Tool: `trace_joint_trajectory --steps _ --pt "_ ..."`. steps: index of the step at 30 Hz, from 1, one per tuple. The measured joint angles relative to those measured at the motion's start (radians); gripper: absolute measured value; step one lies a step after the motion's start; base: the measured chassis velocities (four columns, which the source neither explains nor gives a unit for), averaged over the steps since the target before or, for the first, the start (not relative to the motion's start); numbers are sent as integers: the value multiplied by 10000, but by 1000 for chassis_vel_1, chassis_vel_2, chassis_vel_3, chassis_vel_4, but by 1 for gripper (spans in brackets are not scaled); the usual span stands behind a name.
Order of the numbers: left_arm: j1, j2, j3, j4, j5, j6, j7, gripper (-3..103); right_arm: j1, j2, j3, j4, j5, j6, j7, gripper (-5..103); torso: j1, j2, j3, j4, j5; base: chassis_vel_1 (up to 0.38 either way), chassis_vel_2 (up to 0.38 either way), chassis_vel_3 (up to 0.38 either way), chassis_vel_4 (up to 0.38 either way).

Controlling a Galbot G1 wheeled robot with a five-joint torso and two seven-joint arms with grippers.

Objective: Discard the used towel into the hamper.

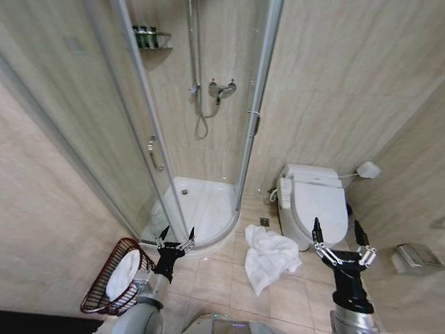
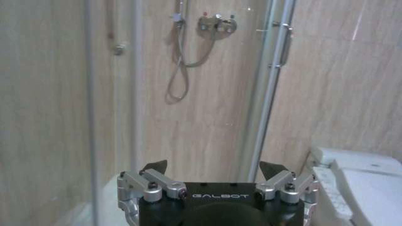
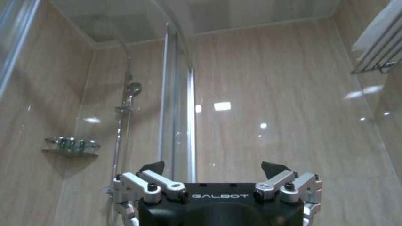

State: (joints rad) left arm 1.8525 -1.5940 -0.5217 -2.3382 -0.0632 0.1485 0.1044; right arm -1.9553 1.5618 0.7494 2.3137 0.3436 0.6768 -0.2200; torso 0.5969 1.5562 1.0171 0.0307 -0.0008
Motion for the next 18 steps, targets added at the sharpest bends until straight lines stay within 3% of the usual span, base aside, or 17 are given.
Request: trace_joint_trajectory --steps 11,18 --pt "-1 -7 2 0 0 0 2 99 20 43 16 -155 129 193 -295 100 8 -3 3 0 14 -243 -250 254 222" --pt "1 0 -3 0 0 0 -1 99 35 32 84 -238 352 318 -487 100 -5 0 0 2 4 9 -52 52 24"
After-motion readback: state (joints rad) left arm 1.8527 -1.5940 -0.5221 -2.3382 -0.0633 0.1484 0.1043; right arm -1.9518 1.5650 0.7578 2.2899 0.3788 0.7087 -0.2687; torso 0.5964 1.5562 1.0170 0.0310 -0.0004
